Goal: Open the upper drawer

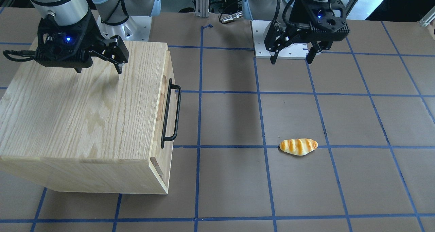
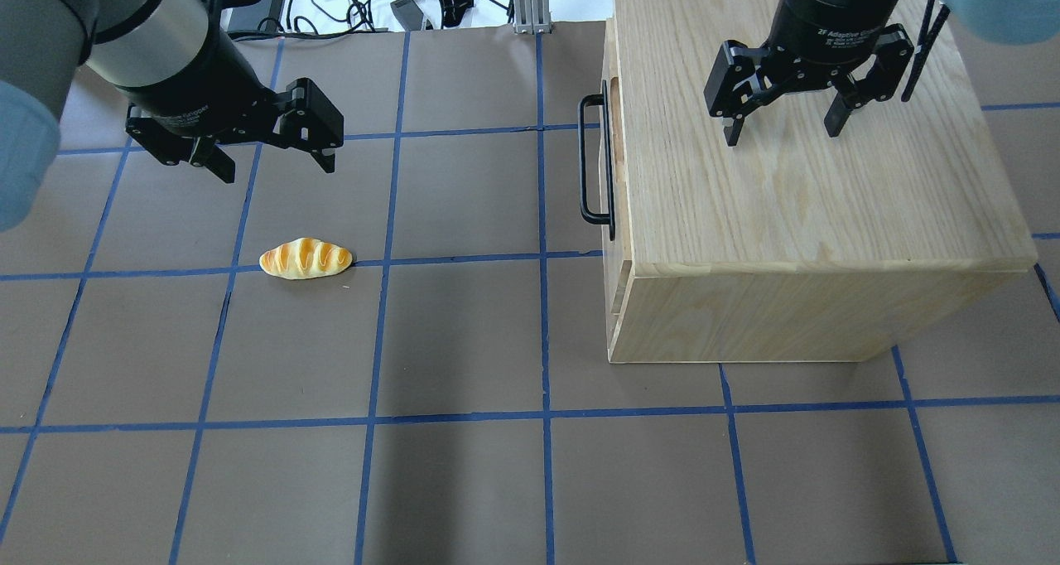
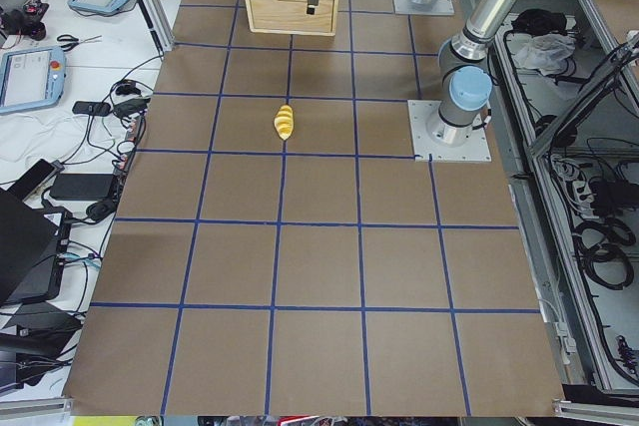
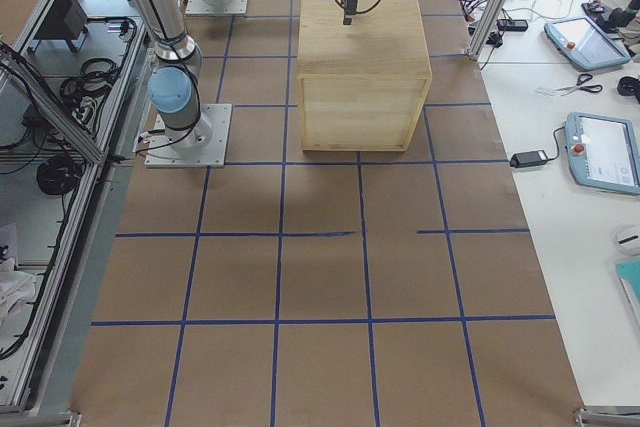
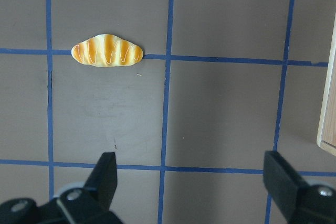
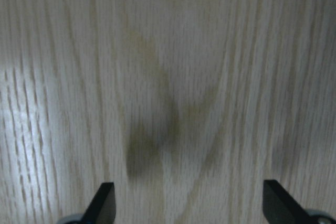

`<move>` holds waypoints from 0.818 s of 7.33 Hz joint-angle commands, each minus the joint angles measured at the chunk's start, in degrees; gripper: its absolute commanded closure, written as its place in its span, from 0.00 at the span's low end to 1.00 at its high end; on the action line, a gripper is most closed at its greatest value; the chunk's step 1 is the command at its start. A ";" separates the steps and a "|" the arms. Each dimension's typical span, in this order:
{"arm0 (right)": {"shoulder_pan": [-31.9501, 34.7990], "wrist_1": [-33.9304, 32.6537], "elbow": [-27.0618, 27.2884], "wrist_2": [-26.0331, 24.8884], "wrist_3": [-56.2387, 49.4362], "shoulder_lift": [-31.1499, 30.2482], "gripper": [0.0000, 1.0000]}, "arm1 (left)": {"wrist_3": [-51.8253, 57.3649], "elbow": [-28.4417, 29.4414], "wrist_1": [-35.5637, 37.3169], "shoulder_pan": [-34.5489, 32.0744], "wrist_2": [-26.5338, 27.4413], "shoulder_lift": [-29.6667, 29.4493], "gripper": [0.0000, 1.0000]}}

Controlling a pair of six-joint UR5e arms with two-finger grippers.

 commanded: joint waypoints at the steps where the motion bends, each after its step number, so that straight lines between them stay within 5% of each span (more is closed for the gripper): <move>1: 0.00 0.00 0.07 0.00 0.00 0.00 0.00 | 0.19 0.00 -0.31 0.09 0.18 0.08 0.00; 6: 0.00 0.00 -0.01 0.00 0.00 0.00 0.00 | -0.95 2.54 1.61 -7.43 -4.12 -10.70 0.00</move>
